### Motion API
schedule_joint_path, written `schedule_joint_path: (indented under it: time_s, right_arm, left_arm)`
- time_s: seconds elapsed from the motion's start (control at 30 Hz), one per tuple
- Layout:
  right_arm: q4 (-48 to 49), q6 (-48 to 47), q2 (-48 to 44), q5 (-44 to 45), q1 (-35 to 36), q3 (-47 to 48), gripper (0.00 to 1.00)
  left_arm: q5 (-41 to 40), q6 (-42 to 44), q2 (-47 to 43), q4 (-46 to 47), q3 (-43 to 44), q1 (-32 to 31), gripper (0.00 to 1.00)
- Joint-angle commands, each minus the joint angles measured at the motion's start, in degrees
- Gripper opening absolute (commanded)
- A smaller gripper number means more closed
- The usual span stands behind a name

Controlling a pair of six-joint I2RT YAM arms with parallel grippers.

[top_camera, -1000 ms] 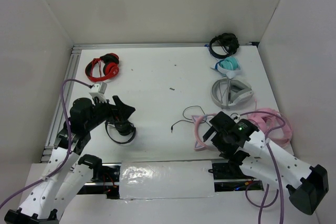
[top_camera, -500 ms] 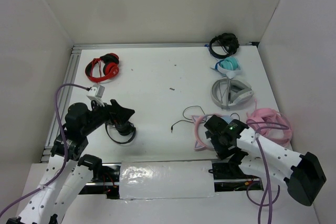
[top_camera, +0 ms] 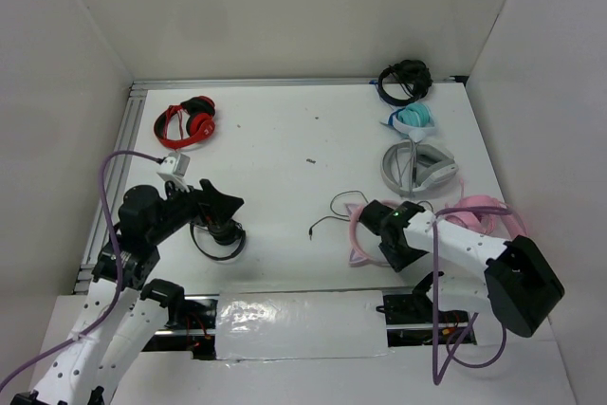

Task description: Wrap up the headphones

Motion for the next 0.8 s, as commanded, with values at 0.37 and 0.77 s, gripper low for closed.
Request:
schedule_joint_path:
  time_s: [0.37,0.77]
  right_arm:
    - [5.29,-20.52,8.49,25.07,10.38,24.39,0.0]
    - [25.93,-42.05,4.2,40.55,21.98,24.08,0.0]
  left_arm:
    - [8.34,2.46,8.31,5.2,1.47,-0.31,0.99]
    - [25.04,4.39,17.89,13.37,2.35,-0.31,0.99]
